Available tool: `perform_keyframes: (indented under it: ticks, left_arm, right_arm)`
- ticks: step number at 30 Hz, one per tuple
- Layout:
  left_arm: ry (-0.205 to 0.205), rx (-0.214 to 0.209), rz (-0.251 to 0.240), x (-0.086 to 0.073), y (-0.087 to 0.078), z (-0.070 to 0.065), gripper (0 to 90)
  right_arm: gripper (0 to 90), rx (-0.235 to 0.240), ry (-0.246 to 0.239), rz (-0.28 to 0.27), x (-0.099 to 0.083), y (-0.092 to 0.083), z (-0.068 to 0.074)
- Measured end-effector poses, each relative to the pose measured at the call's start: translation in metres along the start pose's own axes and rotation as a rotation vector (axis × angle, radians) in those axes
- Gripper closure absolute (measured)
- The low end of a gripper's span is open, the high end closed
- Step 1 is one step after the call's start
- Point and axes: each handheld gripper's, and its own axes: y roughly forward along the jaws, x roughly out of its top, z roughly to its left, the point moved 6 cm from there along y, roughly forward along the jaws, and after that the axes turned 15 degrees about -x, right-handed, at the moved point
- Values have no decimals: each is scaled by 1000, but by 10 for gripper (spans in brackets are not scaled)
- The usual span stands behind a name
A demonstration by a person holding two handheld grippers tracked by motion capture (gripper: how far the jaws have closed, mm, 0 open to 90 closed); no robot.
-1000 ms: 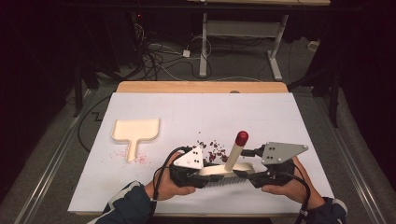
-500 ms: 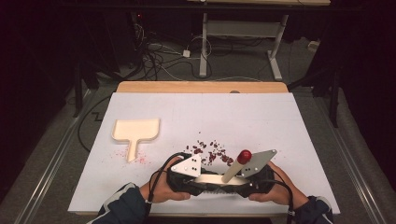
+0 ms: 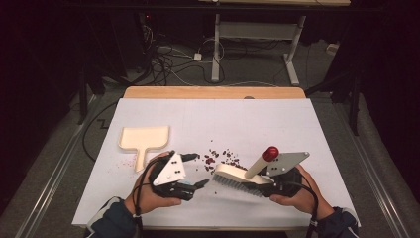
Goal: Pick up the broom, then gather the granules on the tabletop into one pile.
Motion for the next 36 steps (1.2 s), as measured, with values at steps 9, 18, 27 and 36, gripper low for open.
perform_keyframes:
  ticks: [9, 18, 27, 36]
  left_arm:
    - [-144, 177, 47, -72, -38, 17, 212]
    - [-225, 253, 63, -103, -57, 19, 220]
    - [-195, 251, 108, -108, -54, 18, 220]
    - [-201, 237, 128, -111, -48, 22, 216]
  right_arm:
    - [672, -185, 131, -2, -3, -6, -34]
    - [672, -325, 178, 29, -12, -9, -54]
    - [672, -411, 170, 57, -17, 7, -75]
    - [672, -470, 65, 90, 7, 62, -107]
